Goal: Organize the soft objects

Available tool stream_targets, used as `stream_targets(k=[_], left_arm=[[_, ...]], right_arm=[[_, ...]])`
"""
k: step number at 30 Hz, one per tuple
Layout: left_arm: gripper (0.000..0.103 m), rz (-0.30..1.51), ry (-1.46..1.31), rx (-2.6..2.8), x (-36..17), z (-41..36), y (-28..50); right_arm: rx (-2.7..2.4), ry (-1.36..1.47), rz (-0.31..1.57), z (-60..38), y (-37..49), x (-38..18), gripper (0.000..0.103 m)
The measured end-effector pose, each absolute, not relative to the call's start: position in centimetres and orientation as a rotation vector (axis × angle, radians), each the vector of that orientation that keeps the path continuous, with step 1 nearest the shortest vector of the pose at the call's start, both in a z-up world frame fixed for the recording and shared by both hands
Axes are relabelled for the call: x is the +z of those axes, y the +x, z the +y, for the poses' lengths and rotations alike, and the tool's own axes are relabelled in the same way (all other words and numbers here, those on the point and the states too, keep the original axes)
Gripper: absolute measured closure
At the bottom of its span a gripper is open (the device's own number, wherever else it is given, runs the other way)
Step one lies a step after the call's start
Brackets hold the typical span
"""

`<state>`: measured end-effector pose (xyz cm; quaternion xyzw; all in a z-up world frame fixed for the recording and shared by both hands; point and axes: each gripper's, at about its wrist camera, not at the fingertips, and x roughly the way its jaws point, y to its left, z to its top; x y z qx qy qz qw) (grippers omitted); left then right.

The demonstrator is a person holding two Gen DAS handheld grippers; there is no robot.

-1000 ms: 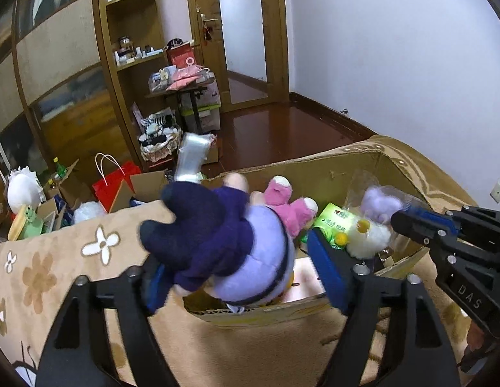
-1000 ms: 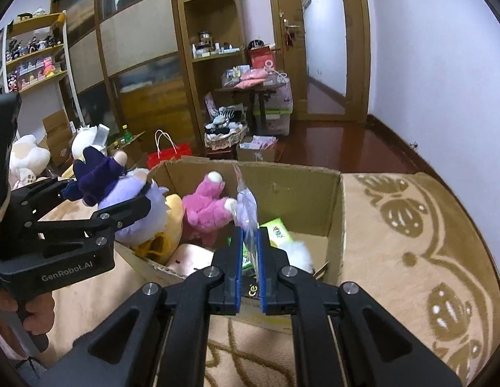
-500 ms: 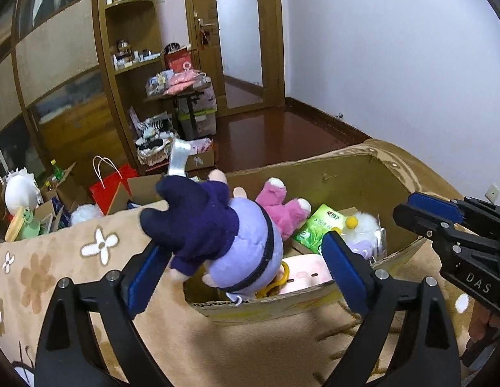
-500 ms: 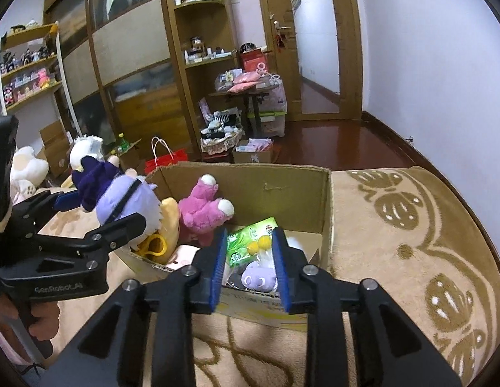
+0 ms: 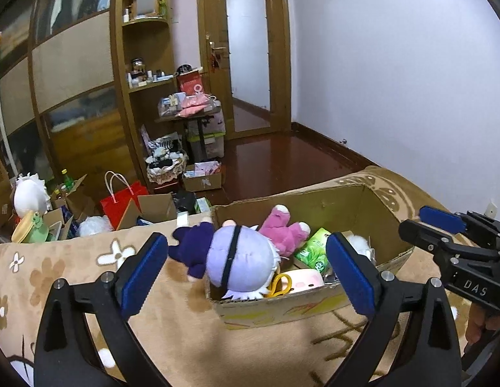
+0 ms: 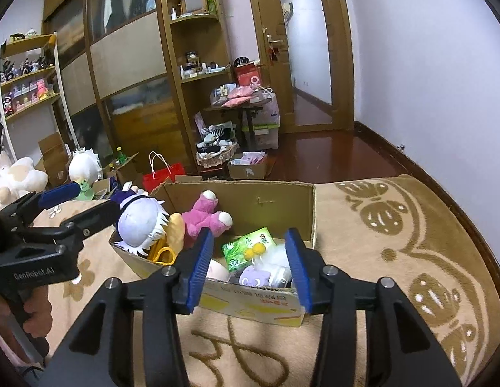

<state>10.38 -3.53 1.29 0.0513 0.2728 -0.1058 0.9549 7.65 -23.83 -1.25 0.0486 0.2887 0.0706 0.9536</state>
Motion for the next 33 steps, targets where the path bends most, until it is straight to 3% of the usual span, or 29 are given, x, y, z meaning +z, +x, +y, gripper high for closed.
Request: stream_targets(k=[11, 17, 33], left_arm=[[0.001, 0.567, 0.103, -0.161, 2.2, -1.3, 6.3], [0.001, 0.550, 0.137, -0.143, 3.0, -1.5, 4.1], [0.001, 0.523, 0.155, -0.111, 3.8, -0.6, 0.0]], right_arm=[[0.117, 0.142, 0.556, -24.5, 4.8, 0.3, 0.015], [0.118, 0.151, 0.509, -24.7, 2.8, 2.0, 0.002], [0.097, 0.118, 0.447, -24.8, -1.9, 3.6, 0.000]])
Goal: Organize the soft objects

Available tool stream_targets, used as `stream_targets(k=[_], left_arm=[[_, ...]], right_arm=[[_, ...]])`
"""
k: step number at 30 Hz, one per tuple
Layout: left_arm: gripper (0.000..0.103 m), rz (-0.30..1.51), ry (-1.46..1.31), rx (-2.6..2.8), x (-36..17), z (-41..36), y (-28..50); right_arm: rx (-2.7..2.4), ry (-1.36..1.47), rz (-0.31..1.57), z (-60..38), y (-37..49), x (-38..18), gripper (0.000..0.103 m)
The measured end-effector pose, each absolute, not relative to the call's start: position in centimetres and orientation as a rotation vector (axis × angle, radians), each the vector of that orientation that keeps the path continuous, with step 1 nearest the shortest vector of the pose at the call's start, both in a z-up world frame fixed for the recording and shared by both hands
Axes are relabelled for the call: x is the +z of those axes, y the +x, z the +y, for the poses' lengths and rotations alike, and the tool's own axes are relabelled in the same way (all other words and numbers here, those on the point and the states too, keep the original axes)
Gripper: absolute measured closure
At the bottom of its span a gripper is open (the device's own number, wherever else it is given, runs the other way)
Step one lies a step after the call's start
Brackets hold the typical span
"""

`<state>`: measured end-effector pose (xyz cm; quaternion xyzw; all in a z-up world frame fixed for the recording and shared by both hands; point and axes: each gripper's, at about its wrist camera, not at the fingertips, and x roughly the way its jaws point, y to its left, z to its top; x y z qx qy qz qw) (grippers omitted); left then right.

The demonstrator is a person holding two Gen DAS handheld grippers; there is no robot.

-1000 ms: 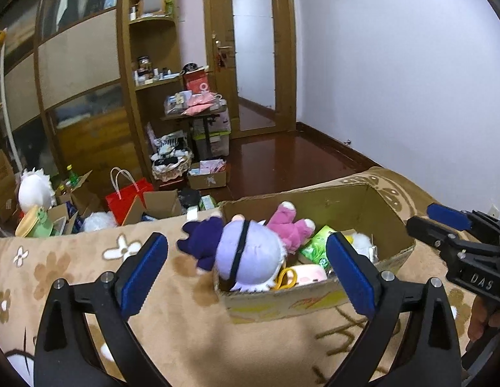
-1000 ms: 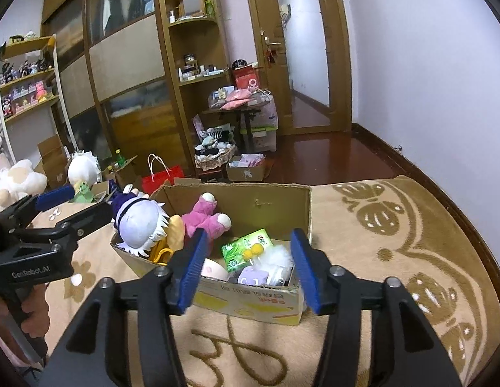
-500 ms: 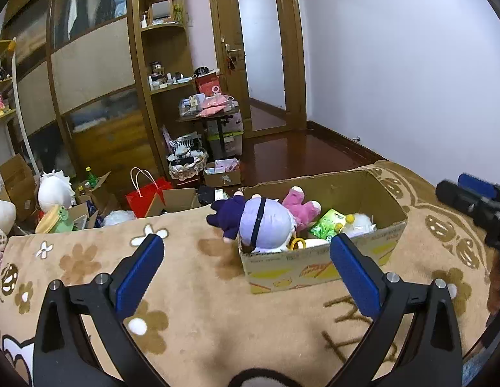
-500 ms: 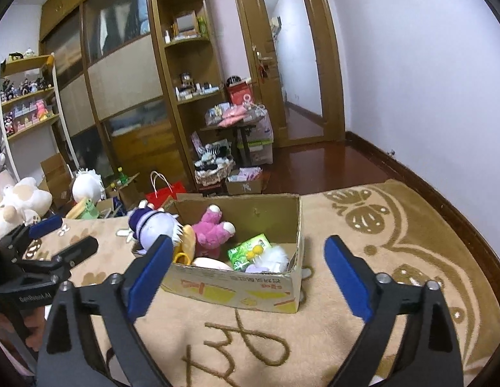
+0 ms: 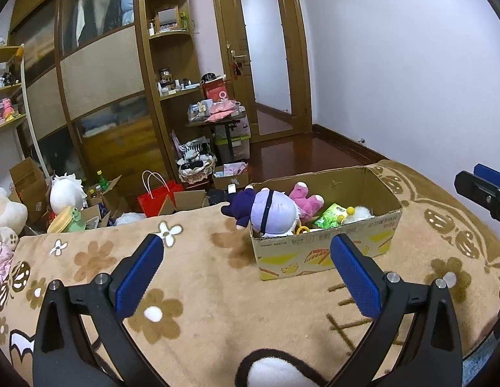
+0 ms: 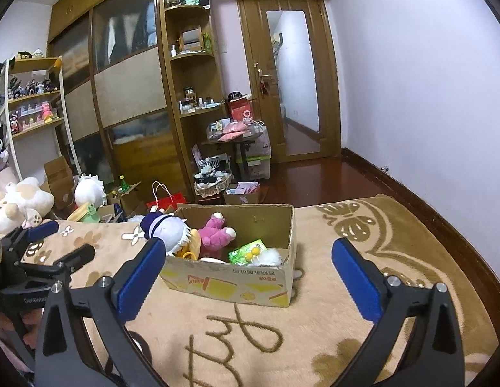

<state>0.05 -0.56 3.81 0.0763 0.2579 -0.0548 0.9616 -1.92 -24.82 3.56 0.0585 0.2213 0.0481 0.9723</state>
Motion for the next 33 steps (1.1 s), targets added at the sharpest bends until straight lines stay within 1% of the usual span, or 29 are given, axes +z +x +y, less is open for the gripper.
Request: stream_targets(k=[6, 23, 33], left_arm=[[0.001, 0.519, 0.151, -0.112, 3.7, -0.5, 0.1], [0.001, 0.533, 0.189, -0.141, 2.2, -1.8, 1.6], [0.001, 0.527, 0.194, -0.142, 2.1, -1.9, 2.1]], right_arm=[[0.087, 0.083, 0.446, -24.7, -2.4, 3.1, 0.000], [0.057, 0.104, 0.476, -25.2, -1.1, 0.9, 0.000], [0.052, 0.100, 0.477, -25.2, -0.8, 0.7, 0.000]])
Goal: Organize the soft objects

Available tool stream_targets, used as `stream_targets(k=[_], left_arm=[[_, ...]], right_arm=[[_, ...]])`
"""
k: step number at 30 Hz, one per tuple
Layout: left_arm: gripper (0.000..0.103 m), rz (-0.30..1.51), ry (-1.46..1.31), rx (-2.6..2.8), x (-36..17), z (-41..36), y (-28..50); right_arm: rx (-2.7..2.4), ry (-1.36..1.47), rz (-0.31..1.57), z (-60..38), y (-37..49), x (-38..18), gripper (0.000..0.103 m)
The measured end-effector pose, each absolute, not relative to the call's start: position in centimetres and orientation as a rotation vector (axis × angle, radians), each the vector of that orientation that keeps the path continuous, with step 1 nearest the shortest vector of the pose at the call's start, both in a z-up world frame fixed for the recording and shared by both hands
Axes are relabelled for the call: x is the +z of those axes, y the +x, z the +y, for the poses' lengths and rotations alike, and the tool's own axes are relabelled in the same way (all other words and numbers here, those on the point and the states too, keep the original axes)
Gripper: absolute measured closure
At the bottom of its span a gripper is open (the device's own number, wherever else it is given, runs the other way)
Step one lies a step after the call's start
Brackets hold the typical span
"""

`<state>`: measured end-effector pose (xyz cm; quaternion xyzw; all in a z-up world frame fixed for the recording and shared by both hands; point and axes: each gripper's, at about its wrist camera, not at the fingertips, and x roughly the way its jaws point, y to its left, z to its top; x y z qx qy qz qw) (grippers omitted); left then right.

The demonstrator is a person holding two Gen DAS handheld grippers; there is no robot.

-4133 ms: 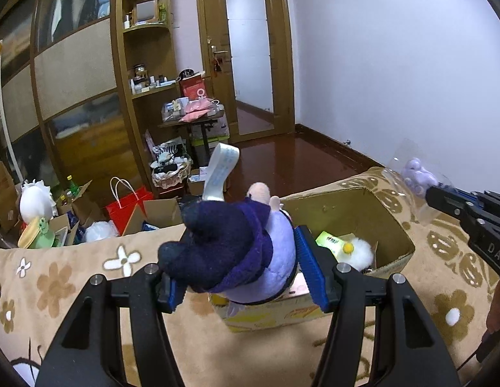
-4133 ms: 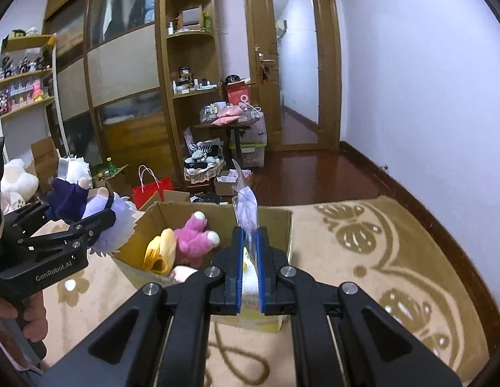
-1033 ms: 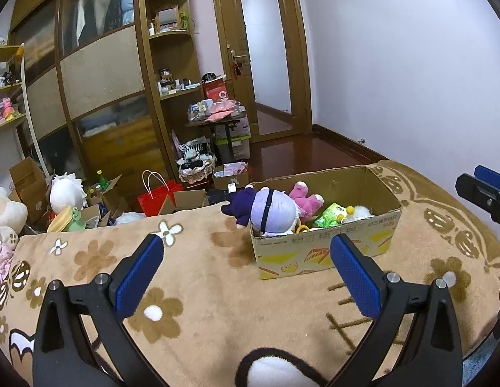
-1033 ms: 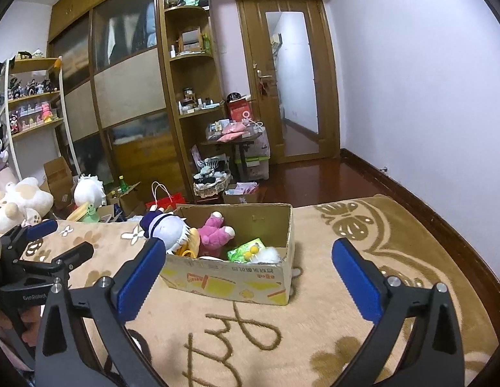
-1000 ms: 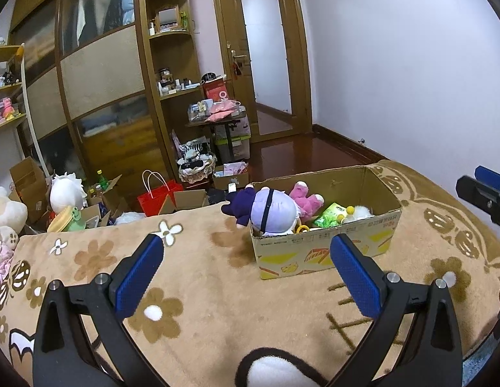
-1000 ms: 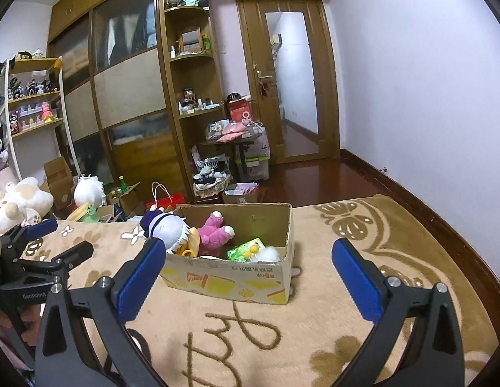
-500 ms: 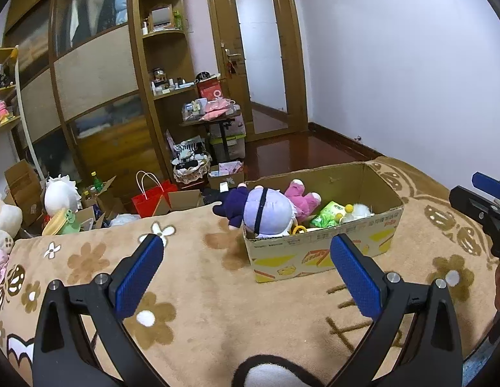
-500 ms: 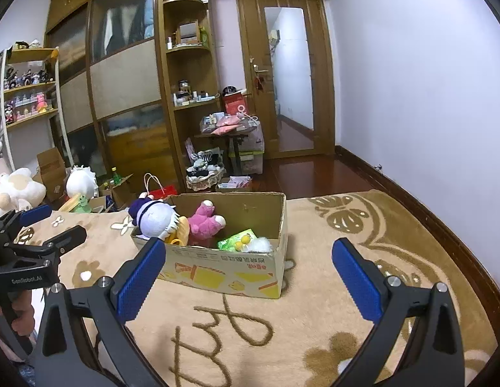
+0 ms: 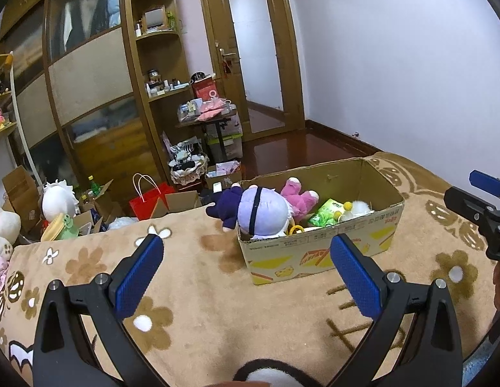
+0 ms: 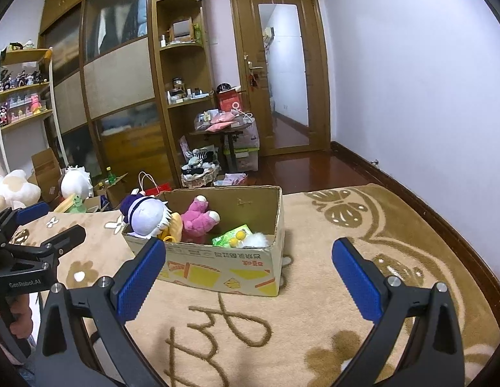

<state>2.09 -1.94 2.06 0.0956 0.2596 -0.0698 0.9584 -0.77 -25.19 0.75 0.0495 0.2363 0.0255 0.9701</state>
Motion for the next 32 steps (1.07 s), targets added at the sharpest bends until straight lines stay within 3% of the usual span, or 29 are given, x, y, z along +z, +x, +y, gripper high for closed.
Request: stream_targets(k=[32], left_arm=[[0.001, 0.515, 0.196, -0.136, 1.60, -1.85, 1.91]], right_arm=[[0.032, 0.102, 0.495, -25.43, -0.67, -0.01, 0.000]])
